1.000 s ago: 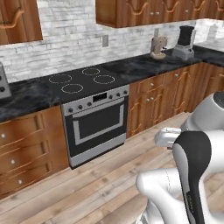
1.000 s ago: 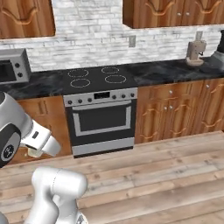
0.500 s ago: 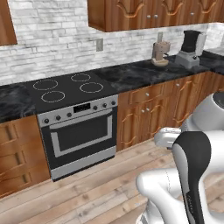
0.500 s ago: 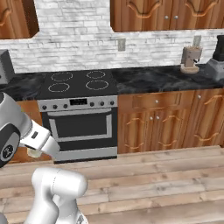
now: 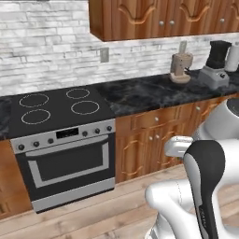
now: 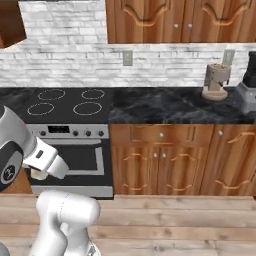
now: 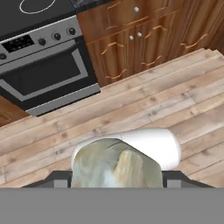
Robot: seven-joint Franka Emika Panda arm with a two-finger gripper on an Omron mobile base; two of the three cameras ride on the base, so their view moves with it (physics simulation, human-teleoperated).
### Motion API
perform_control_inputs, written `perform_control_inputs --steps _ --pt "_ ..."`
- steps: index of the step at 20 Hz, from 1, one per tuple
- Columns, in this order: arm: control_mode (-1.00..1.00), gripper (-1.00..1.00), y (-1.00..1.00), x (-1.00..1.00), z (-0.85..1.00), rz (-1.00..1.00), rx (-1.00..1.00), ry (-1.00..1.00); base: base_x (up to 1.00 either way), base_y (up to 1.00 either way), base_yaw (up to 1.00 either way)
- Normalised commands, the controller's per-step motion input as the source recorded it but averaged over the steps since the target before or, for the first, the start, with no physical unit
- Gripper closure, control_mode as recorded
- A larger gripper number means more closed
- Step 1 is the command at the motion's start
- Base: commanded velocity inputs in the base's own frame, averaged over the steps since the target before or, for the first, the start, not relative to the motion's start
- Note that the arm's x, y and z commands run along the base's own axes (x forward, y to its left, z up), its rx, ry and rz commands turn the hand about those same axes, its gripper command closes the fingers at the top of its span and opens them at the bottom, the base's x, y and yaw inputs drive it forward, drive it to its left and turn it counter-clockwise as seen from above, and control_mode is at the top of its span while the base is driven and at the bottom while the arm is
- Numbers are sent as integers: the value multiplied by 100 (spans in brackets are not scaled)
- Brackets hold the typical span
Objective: Grab the lime and garlic from the fridge, place them in the blender, close the lid, and turn on the blender to create a marinade.
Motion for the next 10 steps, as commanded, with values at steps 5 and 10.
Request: perform_control_inputs --steps 5,10 --pt "100 100 0 0 0 0 0 0 80 -100 24" --pt "100 100 0 0 0 0 0 0 67 -100 23"
